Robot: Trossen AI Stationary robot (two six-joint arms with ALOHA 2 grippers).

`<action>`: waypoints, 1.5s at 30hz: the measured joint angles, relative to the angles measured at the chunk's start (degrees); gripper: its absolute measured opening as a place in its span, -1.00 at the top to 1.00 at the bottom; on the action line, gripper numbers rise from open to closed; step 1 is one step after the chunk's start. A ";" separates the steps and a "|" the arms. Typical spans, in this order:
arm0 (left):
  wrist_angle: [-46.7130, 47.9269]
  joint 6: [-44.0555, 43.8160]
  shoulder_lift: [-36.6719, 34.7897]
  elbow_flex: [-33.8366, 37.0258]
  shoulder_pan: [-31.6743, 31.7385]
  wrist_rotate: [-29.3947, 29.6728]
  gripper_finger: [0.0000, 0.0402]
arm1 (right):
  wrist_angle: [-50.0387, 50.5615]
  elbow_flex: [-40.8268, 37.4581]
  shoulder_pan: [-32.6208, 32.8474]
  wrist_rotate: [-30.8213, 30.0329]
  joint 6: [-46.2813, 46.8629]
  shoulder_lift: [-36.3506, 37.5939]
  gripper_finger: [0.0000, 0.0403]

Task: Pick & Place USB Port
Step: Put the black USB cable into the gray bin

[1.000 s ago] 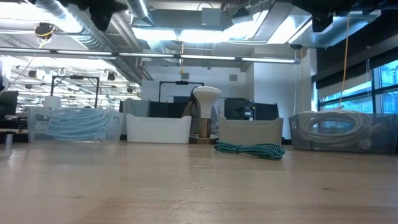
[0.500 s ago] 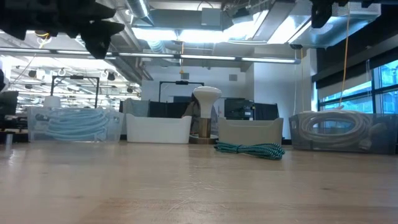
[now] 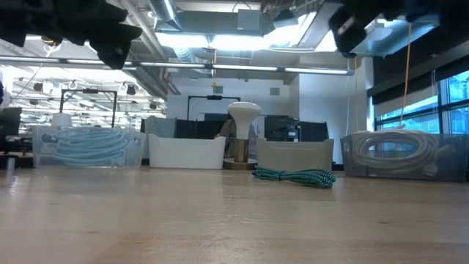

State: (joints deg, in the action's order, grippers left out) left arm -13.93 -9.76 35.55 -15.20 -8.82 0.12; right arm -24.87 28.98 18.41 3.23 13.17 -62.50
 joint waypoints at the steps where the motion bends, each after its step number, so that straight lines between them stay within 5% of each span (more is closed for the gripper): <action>1: 0.00 -0.02 -0.02 0.00 0.00 0.02 0.29 | 0.94 1.48 0.39 0.00 0.11 -2.34 0.62; 5: 0.43 0.00 -0.02 0.00 0.00 0.02 0.29 | 15.92 10.49 3.52 0.39 4.61 -9.62 0.62; 12: 0.44 0.02 -0.02 0.00 0.00 0.04 0.29 | 67.76 31.61 11.29 -2.38 22.94 -21.39 0.62; 16: 0.44 0.00 -0.02 0.00 0.00 0.04 0.29 | 81.52 36.34 17.07 -0.35 34.33 -26.58 0.62; 31: 0.46 0.00 -0.02 0.00 0.00 0.06 0.29 | 83.89 36.58 33.61 -0.60 51.38 -32.97 0.81; 35: 0.46 0.02 -0.02 0.00 0.00 0.06 0.29 | 83.87 36.56 34.54 5.20 53.27 -35.09 0.81; 38: 0.46 0.02 -0.02 0.00 0.00 0.06 0.29 | 83.91 36.53 34.54 9.74 54.36 -36.30 0.74; 45: 0.46 0.00 -0.02 0.00 0.00 0.06 0.29 | 84.10 36.36 34.52 9.57 54.05 -38.37 0.40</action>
State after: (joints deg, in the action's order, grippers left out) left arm -13.47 -9.76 35.53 -15.20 -8.82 0.19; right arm 59.24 65.34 52.93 12.80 67.22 -100.87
